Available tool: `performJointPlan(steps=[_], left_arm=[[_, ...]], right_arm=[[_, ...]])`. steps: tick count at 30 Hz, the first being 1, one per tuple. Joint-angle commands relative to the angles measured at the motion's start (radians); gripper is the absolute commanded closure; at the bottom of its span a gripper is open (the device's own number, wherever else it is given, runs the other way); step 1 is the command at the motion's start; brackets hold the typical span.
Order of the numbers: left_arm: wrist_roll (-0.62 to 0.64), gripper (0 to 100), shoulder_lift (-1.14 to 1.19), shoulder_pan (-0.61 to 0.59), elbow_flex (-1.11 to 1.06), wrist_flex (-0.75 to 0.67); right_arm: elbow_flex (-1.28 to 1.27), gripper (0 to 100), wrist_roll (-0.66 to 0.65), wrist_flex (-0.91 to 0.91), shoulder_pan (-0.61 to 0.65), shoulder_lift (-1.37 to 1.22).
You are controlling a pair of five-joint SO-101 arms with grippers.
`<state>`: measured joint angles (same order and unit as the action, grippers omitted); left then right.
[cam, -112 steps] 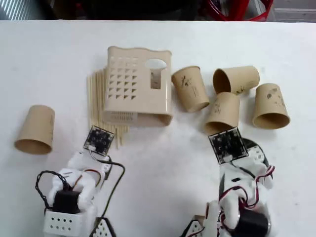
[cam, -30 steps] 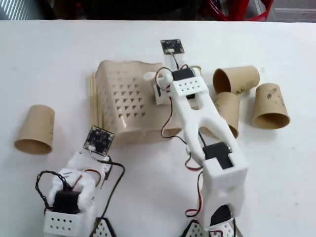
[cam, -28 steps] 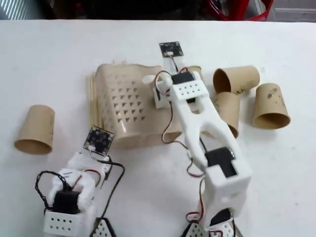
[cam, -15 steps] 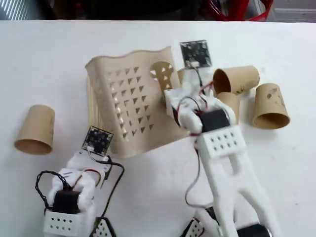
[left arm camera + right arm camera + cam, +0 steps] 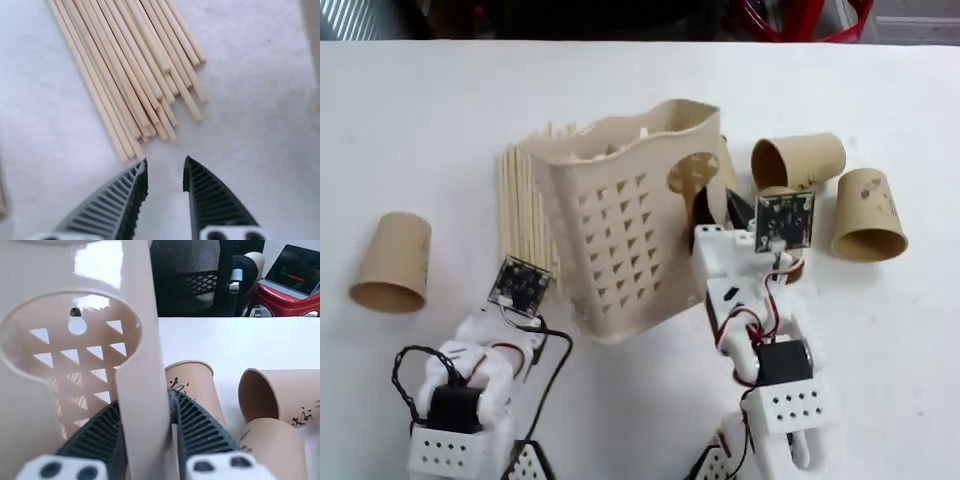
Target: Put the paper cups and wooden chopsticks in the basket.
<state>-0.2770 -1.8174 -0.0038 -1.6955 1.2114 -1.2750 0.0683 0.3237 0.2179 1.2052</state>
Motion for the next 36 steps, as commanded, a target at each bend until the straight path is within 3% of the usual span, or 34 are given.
performJointPlan(steps=[1,10,15,27,32,36], left_arm=[[-0.003,87,-0.004,0.005,0.003,-0.020],[-0.003,87,-0.004,0.005,0.003,-0.020],[-0.003,87,-0.004,0.005,0.003,-0.020],[-0.003,87,-0.004,0.005,0.003,-0.020],[-0.003,87,-0.004,0.005,0.003,-0.020],[-0.003,87,-0.004,0.005,0.003,-0.020]], right_arm=[[-0.029,98.1,0.012,-0.111,-0.030,0.038],[-0.272,98.0,-0.002,-0.499,-0.035,0.036],[-0.419,98.0,-0.152,-0.674,-0.027,0.045],[-0.416,97.8,-0.180,-0.475,-0.084,0.024],[-0.416,97.8,-0.345,-0.340,-0.084,0.024],[-0.416,98.0,-0.391,-0.289,-0.099,0.024]])
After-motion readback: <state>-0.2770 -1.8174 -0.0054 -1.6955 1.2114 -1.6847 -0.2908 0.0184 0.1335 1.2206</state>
